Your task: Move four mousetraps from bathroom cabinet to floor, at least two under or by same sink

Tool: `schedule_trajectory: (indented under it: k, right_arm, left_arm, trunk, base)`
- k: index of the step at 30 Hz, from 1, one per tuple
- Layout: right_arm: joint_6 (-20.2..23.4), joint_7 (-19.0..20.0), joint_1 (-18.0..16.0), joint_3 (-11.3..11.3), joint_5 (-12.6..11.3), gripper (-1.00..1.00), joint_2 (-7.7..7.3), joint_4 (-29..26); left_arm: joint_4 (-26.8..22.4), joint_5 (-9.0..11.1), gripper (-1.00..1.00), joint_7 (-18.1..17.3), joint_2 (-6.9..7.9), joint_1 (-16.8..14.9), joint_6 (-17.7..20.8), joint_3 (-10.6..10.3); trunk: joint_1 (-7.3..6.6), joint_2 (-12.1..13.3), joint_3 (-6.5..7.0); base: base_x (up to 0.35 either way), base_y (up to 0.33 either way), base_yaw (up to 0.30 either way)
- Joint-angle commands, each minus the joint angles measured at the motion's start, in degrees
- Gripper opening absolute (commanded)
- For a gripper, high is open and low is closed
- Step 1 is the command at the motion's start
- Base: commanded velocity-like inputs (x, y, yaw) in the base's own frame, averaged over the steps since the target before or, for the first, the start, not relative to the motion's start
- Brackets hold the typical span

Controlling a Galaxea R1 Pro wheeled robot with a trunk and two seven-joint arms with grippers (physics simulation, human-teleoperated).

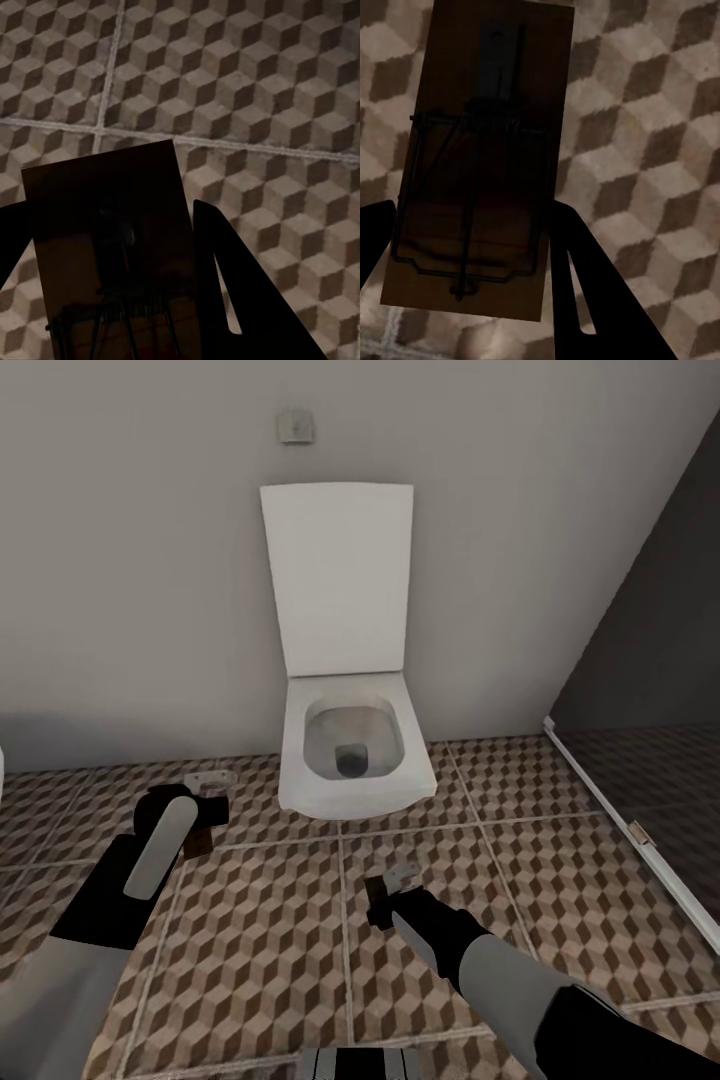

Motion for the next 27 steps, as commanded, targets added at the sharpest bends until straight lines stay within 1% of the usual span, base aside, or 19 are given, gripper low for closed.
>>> schedule_trajectory:
  k: [1,5,21,27]
  right_arm:
    - [0.2,-0.4,-0.1,0.3,-0.7,-1.00,0.00,-0.1]
    - [0.2,-0.4,-0.1,0.3,-0.7,-1.00,0.00,-0.6]
    - [0.2,-0.5,-0.2,0.3,-0.6,-1.00,0.00,-2.5]
    - [0.2,-0.5,-0.2,0.3,-0.6,-1.00,0.00,-2.6]
  left_arm:
    - [-0.1,0.3,-1.00,0.6,0.07,0.0,0.2,-0.1]
    - [-0.3,0.3,-1.00,0.6,-0.03,0.0,0.2,-0.1]
    - [-1.0,0.6,-1.00,1.7,-0.16,0.0,0.2,-0.1]
    - [-1.1,0.7,-1.00,1.8,-0.12,0.0,0.2,-0.1]
  trunk:
    - [0.01,0.0,-0.27]
    - [0.11,-0.1,-1.16]
    - [0.11,-0.1,-1.16]
    - [0.11,-0.1,-1.16]
  base:
    - [0.000,0.000,0.000]
    - [0.000,0.000,0.000]
    - [0.003,0.000,0.000]
    - [0.118,0.015,0.000]
